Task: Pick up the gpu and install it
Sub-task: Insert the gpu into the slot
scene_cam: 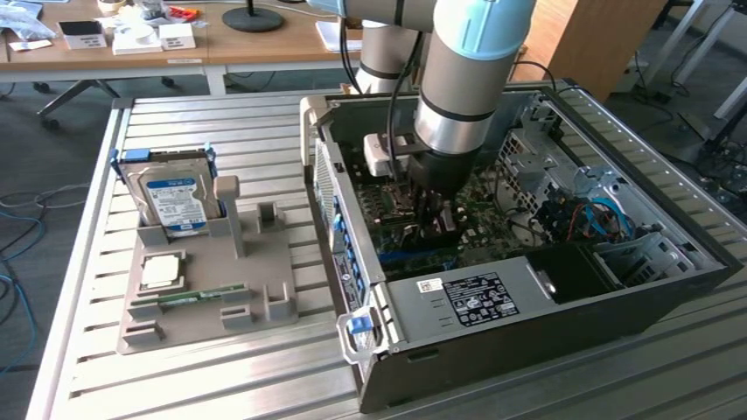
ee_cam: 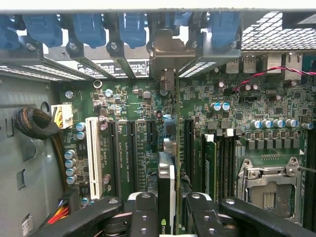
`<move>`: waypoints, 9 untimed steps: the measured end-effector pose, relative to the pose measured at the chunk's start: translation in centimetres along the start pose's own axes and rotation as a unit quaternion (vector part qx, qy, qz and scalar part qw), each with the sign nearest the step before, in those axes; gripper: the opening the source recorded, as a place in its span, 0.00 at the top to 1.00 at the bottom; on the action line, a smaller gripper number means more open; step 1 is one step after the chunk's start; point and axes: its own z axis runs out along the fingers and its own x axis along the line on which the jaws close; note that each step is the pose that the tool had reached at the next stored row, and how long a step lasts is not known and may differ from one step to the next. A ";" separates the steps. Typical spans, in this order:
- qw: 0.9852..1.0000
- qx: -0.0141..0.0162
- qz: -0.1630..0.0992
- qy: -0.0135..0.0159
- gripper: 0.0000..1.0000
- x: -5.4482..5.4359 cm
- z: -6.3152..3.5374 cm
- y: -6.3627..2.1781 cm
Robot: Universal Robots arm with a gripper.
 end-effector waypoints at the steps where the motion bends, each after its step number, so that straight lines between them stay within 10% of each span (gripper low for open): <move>1: 1.000 0.000 0.000 0.000 0.73 0.0 0.04 0.00; 9: 1.000 0.000 -0.001 0.000 0.73 0.0 0.47 0.03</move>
